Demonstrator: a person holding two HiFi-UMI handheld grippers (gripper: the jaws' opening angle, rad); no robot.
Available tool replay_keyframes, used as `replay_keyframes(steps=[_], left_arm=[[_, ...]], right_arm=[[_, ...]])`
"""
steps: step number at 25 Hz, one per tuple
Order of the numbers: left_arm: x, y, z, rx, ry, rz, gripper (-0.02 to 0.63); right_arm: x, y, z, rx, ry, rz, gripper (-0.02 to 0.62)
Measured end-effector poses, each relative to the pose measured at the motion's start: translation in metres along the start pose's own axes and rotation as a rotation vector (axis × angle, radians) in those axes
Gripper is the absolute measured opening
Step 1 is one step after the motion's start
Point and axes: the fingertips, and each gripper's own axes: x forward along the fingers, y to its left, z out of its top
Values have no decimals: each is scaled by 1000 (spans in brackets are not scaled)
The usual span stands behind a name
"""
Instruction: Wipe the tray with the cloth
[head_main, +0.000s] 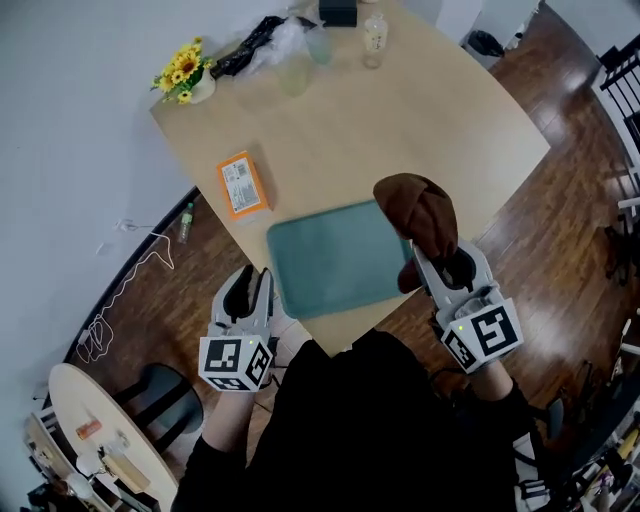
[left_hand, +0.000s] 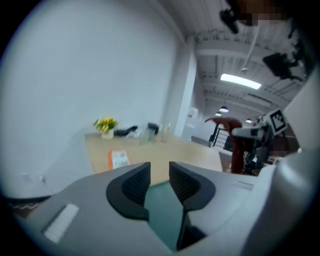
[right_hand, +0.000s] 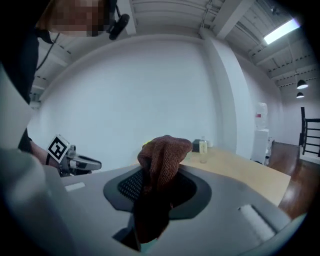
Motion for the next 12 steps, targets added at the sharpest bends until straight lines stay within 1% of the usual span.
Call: replay_keyframes(steps=[2, 3, 4, 5, 7, 9, 11, 12], left_arm=[[-26, -33, 63, 109, -182, -80, 98], [-36, -48, 85, 164, -247, -110, 92], [-44, -60, 100, 204, -295, -132, 86], [-49, -69, 109, 226, -324, -143, 83], [-50, -75, 112, 236, -330, -147, 83], [-48, -72, 106, 217, -303, -140, 83], [-48, -65, 99, 199, -279, -128, 83], [-48, -61, 96, 196, -270, -121, 83]], right_arm=[[-10, 27, 23, -16, -62, 55, 114], [-13, 38, 31, -26, -85, 75, 114], [-16, 47, 37, -38, -104, 87, 114], [-17, 53, 42, -49, -118, 92, 114], [-17, 58, 50, -61, -137, 93, 114], [-16, 57, 55, -66, -142, 89, 114], [-15, 47, 54, -87, -130, 65, 114], [-15, 35, 49, -98, -115, 37, 114]])
